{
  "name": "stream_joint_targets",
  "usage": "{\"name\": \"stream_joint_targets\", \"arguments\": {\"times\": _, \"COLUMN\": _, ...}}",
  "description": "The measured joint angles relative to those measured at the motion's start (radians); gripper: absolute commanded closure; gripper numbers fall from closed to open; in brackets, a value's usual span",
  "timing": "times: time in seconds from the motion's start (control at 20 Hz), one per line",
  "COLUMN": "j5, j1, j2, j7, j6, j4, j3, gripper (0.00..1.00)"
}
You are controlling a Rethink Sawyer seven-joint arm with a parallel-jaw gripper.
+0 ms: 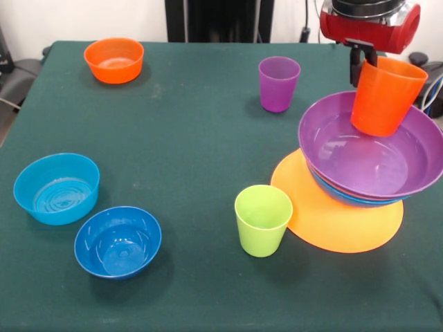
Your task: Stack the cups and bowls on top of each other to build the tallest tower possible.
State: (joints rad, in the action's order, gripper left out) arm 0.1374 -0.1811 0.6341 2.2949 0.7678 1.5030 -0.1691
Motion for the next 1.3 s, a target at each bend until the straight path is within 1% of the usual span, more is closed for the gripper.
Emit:
{"name": "stream_joint_targets", "arguments": {"times": 0.6, "j5": 0.002, "j1": -0.004, "j2": -0.036, "j7": 0.0, "j6": 0.0, "j4": -0.008, "j3": -0.001, "gripper": 1.0}}
{"name": "stream_joint_targets", "arguments": {"times": 1.3, "j5": 0.007, "j1": -0.004, "j2": -0.033, "j7": 0.0, "j6": 0.0, "j4": -0.007, "j3": -0.001, "gripper": 1.0}}
